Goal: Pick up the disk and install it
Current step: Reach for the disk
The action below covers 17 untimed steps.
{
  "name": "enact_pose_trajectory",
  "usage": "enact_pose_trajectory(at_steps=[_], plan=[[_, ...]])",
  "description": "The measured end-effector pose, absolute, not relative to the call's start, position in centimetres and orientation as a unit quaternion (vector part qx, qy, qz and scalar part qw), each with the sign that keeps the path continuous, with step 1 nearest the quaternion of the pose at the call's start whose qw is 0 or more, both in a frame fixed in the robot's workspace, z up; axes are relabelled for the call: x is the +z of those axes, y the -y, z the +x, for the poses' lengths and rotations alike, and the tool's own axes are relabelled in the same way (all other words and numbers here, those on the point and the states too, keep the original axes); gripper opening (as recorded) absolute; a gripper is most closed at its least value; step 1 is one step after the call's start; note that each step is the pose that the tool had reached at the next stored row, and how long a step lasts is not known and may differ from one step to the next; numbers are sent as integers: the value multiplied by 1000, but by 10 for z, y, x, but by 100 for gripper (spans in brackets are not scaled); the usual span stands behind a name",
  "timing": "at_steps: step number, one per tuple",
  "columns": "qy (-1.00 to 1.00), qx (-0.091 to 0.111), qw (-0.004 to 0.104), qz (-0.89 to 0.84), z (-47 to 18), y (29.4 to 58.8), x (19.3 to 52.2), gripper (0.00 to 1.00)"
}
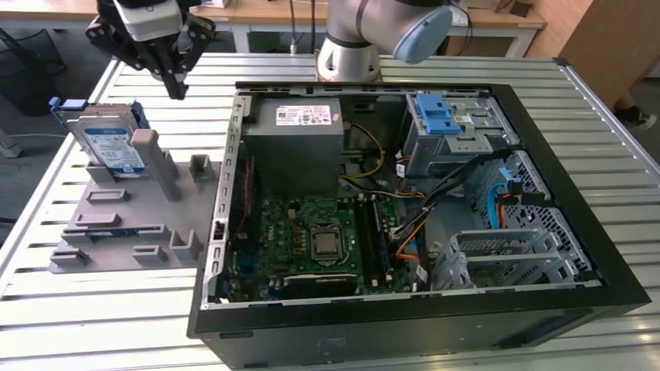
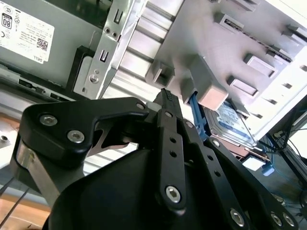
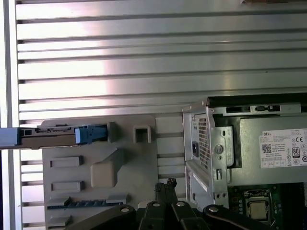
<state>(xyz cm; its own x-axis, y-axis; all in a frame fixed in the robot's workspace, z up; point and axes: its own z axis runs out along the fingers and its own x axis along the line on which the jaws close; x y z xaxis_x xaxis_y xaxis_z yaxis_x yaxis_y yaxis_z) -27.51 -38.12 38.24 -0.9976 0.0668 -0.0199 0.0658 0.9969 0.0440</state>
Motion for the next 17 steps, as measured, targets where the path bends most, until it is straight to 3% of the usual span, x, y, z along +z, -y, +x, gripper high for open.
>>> enact_pose_trajectory(at_steps=[17], plan=[[-999, 20, 9, 27, -321, 354, 370, 11]])
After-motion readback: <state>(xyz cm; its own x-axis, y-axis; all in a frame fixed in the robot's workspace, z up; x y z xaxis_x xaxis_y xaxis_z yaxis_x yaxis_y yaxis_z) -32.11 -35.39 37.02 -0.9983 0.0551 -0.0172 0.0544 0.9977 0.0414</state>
